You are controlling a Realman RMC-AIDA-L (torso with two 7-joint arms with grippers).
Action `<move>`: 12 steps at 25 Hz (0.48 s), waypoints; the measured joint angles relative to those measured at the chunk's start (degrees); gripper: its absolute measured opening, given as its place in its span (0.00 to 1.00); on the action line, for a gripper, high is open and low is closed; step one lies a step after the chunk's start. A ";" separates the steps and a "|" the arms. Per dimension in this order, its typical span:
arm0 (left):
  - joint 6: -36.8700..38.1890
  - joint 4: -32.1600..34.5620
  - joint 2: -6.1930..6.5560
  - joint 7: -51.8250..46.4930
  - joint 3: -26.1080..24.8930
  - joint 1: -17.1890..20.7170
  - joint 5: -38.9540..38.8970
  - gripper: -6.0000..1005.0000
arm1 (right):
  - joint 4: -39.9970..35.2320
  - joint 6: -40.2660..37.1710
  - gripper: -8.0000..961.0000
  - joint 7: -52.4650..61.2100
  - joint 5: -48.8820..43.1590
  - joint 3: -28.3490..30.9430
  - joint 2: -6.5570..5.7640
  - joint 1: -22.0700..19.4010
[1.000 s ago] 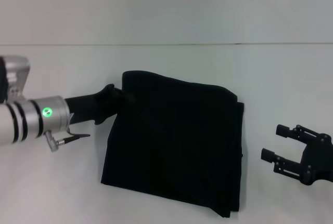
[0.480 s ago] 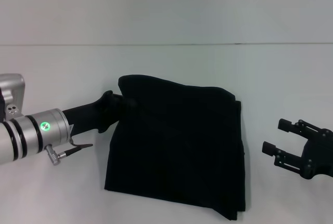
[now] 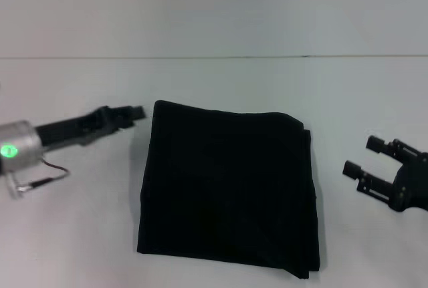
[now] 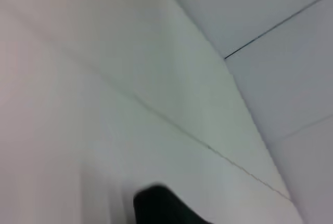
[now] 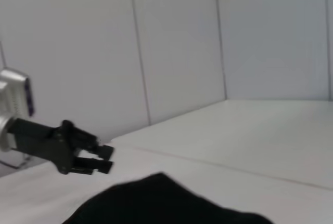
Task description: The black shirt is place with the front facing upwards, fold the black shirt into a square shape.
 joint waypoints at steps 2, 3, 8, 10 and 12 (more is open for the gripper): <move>2.07 1.86 1.09 3.37 -0.16 0.89 -0.05 0.35 | 0.03 -0.04 0.82 -0.20 0.02 1.11 0.24 0.32; 4.32 3.28 1.35 6.31 -0.46 1.47 -0.31 0.38 | 0.12 -0.43 0.82 -0.32 0.04 1.39 0.31 0.83; 21.13 15.66 -1.61 29.70 -1.58 6.56 -1.05 0.56 | 0.58 -2.94 0.82 -2.06 -0.19 0.65 0.40 1.80; 23.08 17.76 -2.51 32.92 -1.26 7.61 -0.91 0.66 | 1.32 -4.81 0.82 -4.63 -0.31 -0.01 0.42 1.99; 26.90 19.84 -3.84 39.00 -0.82 9.81 -0.76 0.75 | 2.32 -5.98 0.82 -7.55 -0.35 -1.29 0.43 1.84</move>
